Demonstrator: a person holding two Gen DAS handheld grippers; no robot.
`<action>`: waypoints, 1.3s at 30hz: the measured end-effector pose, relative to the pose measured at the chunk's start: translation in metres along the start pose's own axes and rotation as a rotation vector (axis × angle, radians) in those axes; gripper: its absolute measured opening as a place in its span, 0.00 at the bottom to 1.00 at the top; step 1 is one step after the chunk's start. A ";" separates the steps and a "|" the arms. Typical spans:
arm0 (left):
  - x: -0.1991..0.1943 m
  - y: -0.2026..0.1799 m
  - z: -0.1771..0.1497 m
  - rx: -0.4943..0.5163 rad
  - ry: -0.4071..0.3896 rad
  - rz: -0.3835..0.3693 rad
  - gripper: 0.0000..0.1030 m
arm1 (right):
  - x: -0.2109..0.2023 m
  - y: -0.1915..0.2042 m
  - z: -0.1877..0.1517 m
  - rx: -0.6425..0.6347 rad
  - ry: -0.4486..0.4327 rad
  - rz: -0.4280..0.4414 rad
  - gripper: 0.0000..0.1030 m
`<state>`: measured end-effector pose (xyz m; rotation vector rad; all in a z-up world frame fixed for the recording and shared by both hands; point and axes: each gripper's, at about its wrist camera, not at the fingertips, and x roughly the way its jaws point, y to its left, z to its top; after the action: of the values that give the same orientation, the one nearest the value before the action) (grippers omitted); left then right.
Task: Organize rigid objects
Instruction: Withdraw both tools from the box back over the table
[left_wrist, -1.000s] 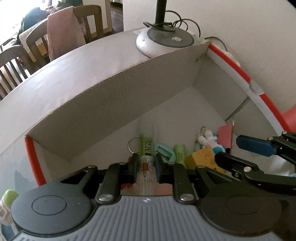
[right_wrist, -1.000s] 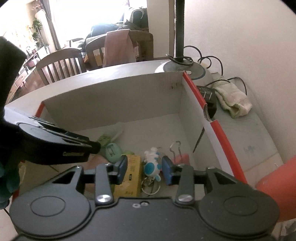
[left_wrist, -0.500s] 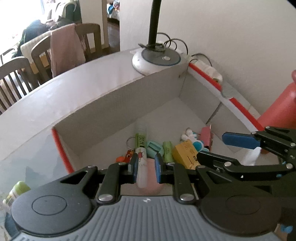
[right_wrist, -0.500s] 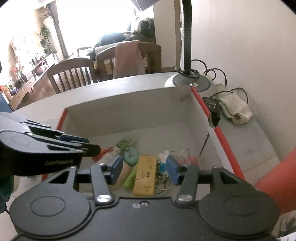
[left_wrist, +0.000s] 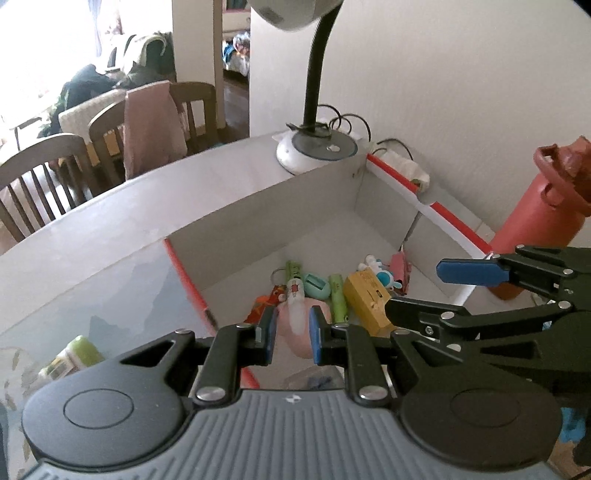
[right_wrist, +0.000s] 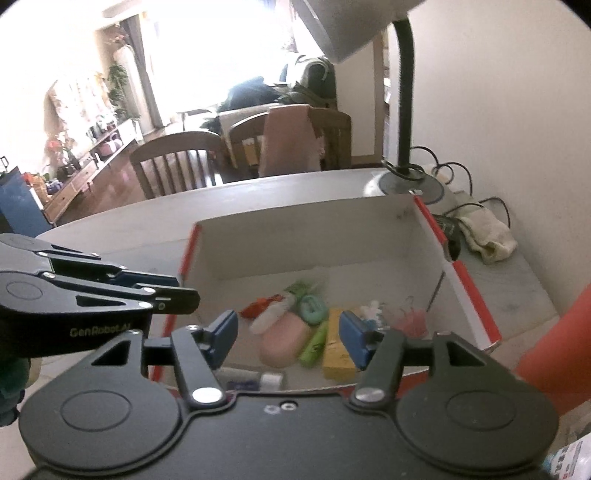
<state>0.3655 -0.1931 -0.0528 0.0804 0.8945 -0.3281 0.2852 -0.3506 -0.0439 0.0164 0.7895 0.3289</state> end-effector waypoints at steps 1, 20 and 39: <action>-0.005 0.001 -0.003 -0.004 -0.008 -0.002 0.17 | -0.003 0.003 -0.001 -0.001 -0.005 0.008 0.61; -0.078 0.041 -0.075 -0.098 -0.084 0.028 0.29 | -0.039 0.068 -0.030 -0.041 -0.043 0.105 0.81; -0.114 0.120 -0.123 -0.217 -0.147 0.107 0.78 | -0.014 0.141 -0.045 -0.128 0.009 0.202 0.85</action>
<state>0.2441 -0.0264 -0.0490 -0.0951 0.7722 -0.1338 0.2045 -0.2261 -0.0466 -0.0258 0.7760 0.5712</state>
